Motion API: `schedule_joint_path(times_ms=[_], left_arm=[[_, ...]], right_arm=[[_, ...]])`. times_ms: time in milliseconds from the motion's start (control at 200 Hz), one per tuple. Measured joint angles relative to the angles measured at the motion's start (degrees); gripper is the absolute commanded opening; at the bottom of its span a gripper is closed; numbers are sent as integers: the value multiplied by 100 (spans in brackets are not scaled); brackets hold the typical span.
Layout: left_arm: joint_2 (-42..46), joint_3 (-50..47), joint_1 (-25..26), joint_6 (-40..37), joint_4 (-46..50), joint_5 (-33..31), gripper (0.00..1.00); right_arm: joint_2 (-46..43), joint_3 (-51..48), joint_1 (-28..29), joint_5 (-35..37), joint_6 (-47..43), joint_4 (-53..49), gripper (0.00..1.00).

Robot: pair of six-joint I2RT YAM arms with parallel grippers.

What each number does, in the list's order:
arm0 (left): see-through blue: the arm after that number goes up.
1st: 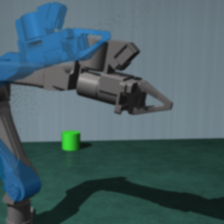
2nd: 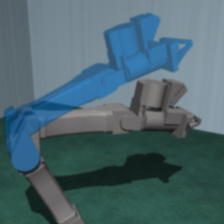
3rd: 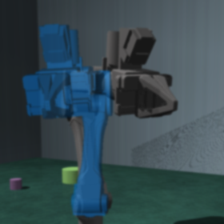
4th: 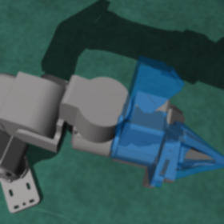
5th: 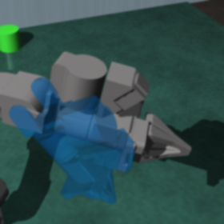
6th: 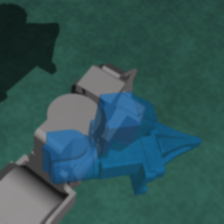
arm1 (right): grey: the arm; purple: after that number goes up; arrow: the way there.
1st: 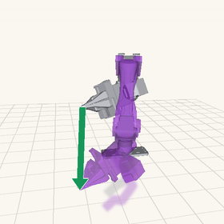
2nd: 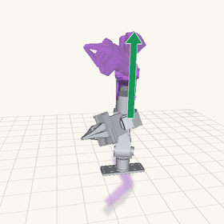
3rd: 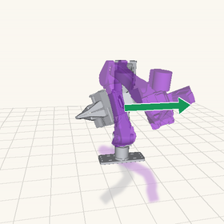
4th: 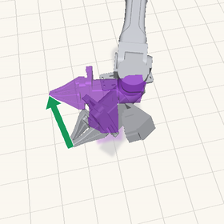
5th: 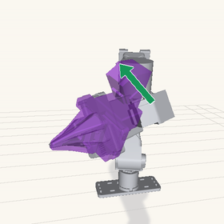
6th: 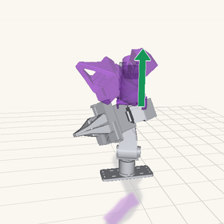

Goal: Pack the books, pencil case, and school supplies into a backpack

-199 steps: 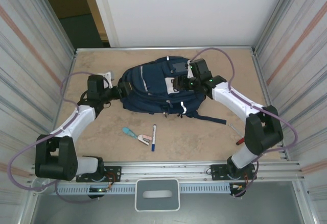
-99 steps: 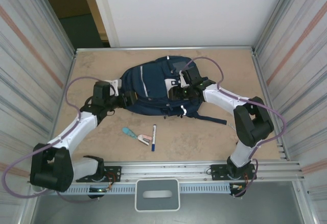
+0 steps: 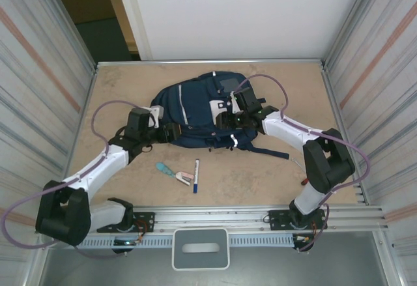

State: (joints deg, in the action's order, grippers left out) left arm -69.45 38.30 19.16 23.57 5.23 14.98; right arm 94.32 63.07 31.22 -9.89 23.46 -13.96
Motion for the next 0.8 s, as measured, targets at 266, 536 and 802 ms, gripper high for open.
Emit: schedule_joint_path(times_ms=[266, 536, 802], left_arm=[[-59, -11, 372, 26, 92, -651, 72], [728, -258, 605, 24, 118, -1488, 73], [728, -258, 750, -2, 245, -1572, 73]], right_arm=[[-146, -35, 201, -68, -9, -20, 64], [361, 437, 251, -717, 809, 354, 51], [942, 782, 205, -994, 1473, 546, 47]])
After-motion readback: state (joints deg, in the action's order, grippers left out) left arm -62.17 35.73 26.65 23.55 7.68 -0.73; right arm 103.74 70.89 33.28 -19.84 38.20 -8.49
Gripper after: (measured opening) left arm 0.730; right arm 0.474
